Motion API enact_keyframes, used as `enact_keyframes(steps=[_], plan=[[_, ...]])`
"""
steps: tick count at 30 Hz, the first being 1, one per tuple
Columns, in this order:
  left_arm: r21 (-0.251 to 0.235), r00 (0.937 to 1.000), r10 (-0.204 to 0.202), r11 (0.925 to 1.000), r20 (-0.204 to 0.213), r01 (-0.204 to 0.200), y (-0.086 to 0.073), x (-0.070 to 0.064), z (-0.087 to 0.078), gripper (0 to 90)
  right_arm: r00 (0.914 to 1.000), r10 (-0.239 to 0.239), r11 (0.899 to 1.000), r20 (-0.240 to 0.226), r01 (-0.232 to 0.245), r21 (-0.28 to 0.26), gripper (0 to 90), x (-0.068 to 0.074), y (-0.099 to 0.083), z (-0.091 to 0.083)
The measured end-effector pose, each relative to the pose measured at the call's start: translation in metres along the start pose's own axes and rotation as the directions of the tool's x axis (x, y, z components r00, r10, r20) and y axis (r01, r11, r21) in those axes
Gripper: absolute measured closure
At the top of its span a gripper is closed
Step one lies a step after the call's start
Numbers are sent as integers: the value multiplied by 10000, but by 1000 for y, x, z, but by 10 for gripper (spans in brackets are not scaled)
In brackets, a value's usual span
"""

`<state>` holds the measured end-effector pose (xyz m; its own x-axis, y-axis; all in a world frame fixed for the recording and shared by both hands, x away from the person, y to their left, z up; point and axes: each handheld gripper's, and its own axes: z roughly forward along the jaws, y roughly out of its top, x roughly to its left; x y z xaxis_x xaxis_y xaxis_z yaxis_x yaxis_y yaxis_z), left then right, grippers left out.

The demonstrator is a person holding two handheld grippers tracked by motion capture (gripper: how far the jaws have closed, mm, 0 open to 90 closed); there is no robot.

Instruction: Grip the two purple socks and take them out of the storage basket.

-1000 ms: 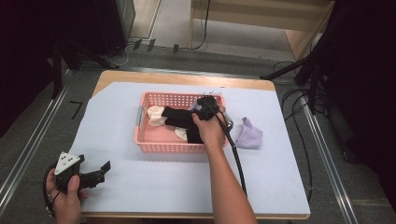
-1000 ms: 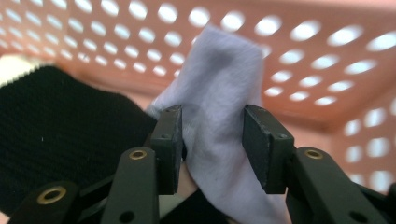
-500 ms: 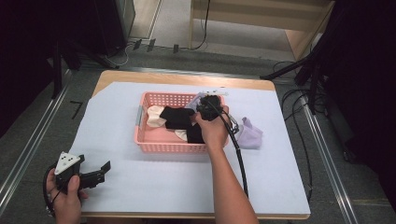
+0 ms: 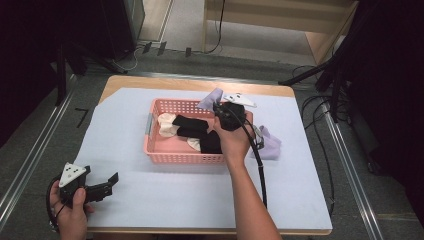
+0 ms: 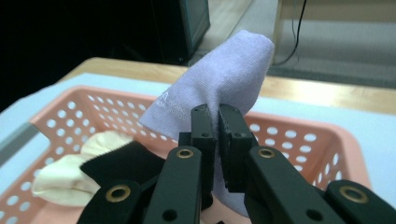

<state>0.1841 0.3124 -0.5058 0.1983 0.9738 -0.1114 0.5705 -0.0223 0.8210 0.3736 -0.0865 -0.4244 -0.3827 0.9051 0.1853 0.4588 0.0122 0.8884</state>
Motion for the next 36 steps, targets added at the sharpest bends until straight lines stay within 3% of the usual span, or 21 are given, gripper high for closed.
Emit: enact_keyframes(steps=[9, 24, 33, 36], plan=[[-8, 10000, 26, 10000, -13, -26, 0, 0, 0, 6, 9999, -134, 9966, 92, 141, -816, 863, -10, 3, -35], [1, 10000, 15, 10000, -43, -15, 0, 0, 0, 5, 9948, 518, 9860, 880, -369, -1629, 863, -66, -10, -87], [-19, 10000, 12, 10000, -87, -12, 0, 0, -1, 5, 9849, 865, 9876, 1502, -650, -1430, 863, -97, -34, -105], [-14, 9999, 56, 10000, -85, -56, 0, -1, 0, 5, 9790, 973, 9906, 1791, -779, -1123, 863, -107, -47, -106]])
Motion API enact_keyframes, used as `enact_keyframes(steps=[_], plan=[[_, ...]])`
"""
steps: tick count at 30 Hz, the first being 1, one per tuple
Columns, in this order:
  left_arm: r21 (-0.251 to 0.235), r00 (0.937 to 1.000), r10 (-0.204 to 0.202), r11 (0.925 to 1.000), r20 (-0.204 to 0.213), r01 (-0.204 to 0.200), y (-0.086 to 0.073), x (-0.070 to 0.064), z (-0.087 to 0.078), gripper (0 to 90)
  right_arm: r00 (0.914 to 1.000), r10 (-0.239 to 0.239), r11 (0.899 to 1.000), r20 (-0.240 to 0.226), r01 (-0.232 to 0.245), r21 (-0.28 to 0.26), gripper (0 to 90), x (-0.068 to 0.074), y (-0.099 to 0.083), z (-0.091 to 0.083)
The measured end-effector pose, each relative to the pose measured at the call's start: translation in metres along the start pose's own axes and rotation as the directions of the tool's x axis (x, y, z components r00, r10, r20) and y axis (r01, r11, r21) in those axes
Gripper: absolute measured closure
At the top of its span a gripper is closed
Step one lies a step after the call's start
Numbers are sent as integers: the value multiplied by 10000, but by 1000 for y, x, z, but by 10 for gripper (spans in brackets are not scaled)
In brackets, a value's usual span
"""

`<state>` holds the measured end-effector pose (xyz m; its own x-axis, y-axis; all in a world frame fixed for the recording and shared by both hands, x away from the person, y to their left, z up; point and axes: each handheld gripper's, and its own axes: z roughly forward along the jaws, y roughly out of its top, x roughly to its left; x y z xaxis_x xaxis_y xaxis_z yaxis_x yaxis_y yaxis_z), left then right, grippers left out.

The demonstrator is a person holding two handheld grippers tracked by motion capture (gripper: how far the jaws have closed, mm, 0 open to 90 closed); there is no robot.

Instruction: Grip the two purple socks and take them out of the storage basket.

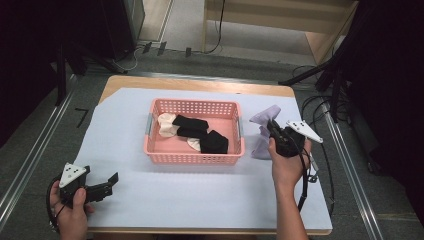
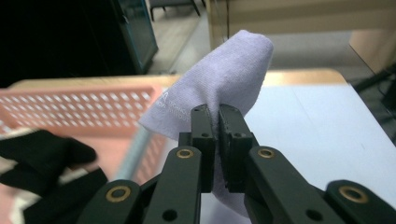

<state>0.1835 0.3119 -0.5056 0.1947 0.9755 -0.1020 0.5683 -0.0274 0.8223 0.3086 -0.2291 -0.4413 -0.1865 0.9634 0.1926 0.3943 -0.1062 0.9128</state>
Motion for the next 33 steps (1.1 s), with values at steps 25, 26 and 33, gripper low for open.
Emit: enact_keyframes(steps=[25, 26, 33], plan=[[-40, 10000, -4, 10000, -57, 4, 0, -1, 0, 5, 9957, 806, 9966, 467, -797, -209, 299, -30, -42, -18], [-34, 10000, -17, 10000, -57, 16, 0, -1, 0, 5, 9955, 796, 9967, 509, -788, -169, 291, -31, -43, -20], [-51, 10000, -16, 10000, -93, 16, 0, -2, 1, 5, 9944, 880, 9960, 590, -867, -229, 289, -45, -49, -38]])
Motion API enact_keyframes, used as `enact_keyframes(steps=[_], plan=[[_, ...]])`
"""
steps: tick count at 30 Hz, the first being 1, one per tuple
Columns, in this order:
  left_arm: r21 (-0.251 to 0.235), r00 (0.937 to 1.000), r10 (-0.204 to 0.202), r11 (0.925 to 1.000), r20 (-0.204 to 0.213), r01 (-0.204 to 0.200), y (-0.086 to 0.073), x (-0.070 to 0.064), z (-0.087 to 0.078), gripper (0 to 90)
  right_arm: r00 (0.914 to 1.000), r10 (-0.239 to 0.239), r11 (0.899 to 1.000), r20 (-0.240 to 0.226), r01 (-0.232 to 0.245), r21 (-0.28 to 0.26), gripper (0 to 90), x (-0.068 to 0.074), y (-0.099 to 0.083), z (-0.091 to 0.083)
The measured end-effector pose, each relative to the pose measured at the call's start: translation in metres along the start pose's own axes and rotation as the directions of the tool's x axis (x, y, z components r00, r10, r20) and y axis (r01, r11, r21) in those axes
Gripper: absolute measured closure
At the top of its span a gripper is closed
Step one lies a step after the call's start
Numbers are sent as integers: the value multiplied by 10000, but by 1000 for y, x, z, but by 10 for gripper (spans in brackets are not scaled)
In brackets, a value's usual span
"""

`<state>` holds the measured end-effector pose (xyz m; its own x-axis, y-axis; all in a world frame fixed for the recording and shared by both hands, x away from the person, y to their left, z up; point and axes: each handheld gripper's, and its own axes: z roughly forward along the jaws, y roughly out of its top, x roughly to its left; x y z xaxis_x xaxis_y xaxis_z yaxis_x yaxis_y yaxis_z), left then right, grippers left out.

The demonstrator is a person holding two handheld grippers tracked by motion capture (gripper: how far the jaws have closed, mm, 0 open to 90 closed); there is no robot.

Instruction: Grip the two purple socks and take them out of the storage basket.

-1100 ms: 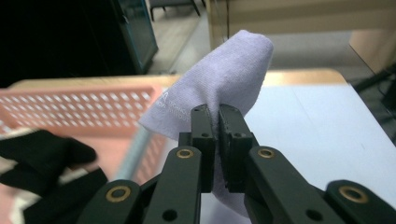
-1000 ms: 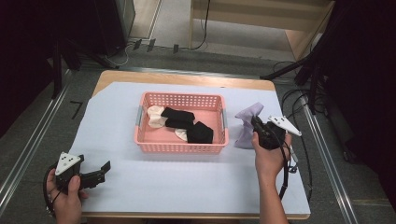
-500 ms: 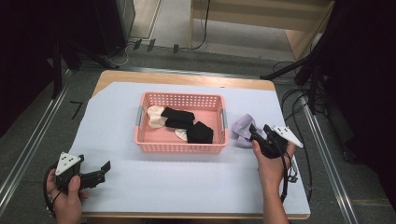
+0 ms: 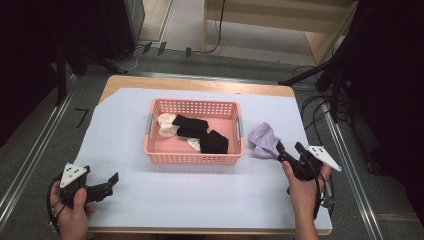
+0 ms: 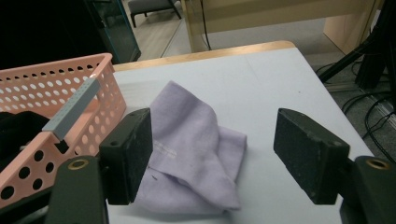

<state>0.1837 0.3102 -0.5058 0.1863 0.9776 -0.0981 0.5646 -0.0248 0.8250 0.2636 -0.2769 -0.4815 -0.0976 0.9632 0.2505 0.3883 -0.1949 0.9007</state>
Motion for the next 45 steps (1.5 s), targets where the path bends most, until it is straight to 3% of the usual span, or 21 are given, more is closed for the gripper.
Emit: enact_keyframes(steps=[12, 20, 24, 31, 39, 40, 45], plan=[[78, 9999, 138, 9999, -30, -138, 0, -1, 0, 5, 10000, 1, 10000, -13, -1, 17, 291, -24, -15, -23], [-20, 10000, 15, 10000, -30, -15, 0, 0, 0, 5, 9996, 61, 9995, 283, -69, 298, 290, -44, -32, -41], [51, 9999, 145, 9999, -43, -145, 0, -1, 0, 5, 9989, 152, 9994, 441, -165, 300, 287, -54, -38, -49], [28, 9999, 133, 9999, -53, -133, 0, -1, 0, 5, 9988, -2, 9993, 493, -17, 385, 258, -67, -53, -64], [43, 9999, 94, 9999, -52, -93, 0, -1, 0, 5, 9999, 59, 10000, 93, -59, -47, 200, -76, -60, -75], [49, 10000, 90, 9999, -42, -90, 0, -1, 0, 5, 9997, -248, 9993, 26, 248, -268, 189, -77, -61, -74], [33, 10000, 55, 10000, -6, -55, 0, 0, 0, 5, 9998, -167, 9990, 113, 172, -412, 172, -75, -63, -78]])
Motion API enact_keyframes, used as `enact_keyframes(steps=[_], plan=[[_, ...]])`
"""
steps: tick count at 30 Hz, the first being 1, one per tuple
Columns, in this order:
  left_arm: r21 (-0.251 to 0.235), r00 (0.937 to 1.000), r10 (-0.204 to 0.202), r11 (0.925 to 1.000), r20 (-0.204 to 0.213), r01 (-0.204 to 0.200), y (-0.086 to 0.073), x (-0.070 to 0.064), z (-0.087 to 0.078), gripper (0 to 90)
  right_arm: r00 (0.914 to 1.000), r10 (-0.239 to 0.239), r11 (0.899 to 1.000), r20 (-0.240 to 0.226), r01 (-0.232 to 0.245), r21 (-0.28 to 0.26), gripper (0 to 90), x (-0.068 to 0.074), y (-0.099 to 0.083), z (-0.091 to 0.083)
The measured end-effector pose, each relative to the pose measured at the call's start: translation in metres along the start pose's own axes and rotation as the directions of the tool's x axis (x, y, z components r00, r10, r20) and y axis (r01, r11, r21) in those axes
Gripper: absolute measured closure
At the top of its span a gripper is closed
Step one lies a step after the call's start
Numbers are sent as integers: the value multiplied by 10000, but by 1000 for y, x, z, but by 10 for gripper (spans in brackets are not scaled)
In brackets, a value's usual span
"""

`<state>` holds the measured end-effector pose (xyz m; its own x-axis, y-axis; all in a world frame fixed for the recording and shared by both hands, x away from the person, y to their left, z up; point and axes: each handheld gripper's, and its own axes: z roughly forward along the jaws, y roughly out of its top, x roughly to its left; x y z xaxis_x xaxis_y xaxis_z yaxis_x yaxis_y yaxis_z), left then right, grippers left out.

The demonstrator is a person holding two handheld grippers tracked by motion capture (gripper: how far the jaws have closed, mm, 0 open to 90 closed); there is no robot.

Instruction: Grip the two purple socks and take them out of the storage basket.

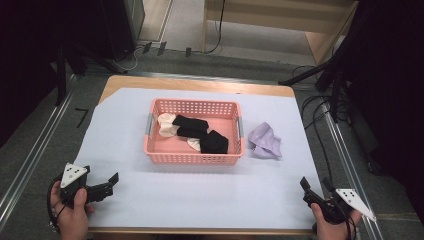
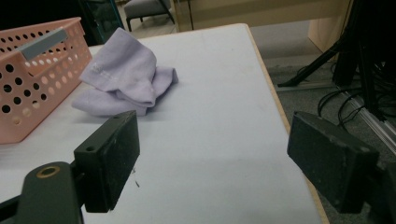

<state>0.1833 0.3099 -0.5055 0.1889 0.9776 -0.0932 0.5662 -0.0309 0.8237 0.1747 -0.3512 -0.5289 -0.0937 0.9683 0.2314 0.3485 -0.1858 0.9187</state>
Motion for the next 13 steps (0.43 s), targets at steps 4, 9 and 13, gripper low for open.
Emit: enact_keyframes(steps=[4, 9, 13], plan=[[3, 10000, 5, 10000, -19, -5, 0, 0, 0, 5, 9990, 444, 9989, -96, -445, -177, 156, -3, -1, -3], [-5, 10000, -8, 10000, -33, 8, 0, 0, 0, 5, 9962, 864, 9955, -58, -865, -395, 151, -7, -1, -4], [23, 10000, -2, 10000, -45, 2, 0, 0, 0, 5, 9967, 811, 9959, -52, -812, -395, 151, -7, -1, -4]])
